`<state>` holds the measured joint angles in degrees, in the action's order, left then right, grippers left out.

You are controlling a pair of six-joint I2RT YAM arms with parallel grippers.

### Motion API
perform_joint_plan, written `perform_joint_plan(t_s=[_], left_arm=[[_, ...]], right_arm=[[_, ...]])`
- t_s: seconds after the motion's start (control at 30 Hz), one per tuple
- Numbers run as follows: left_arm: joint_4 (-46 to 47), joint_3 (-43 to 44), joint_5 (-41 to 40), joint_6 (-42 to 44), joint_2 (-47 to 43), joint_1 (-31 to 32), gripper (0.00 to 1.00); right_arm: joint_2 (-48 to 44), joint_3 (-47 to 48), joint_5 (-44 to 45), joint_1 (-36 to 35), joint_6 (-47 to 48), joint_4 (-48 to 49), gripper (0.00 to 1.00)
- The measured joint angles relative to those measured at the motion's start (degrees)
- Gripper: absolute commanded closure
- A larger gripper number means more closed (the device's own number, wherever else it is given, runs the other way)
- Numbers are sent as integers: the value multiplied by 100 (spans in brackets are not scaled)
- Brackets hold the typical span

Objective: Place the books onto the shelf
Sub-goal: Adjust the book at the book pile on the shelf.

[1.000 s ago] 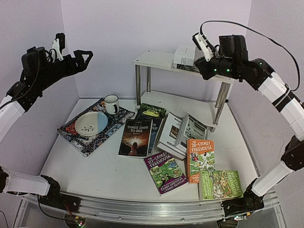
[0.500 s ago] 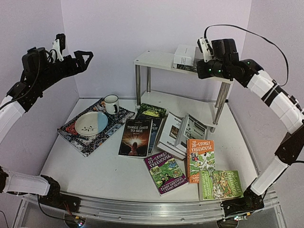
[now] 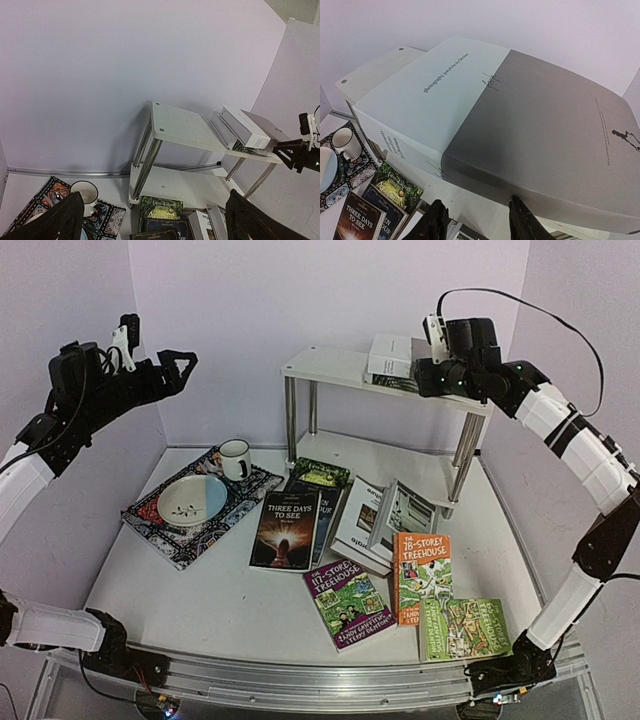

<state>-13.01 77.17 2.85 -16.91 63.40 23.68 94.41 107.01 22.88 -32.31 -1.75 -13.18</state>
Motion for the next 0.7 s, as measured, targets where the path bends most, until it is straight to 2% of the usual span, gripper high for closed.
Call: perform_joint_plan(t_s=[0.7], left_arm=[[1,-22,-9,23,0,0,0]], right_arm=[[371,219,-3,52,-177,147,59]])
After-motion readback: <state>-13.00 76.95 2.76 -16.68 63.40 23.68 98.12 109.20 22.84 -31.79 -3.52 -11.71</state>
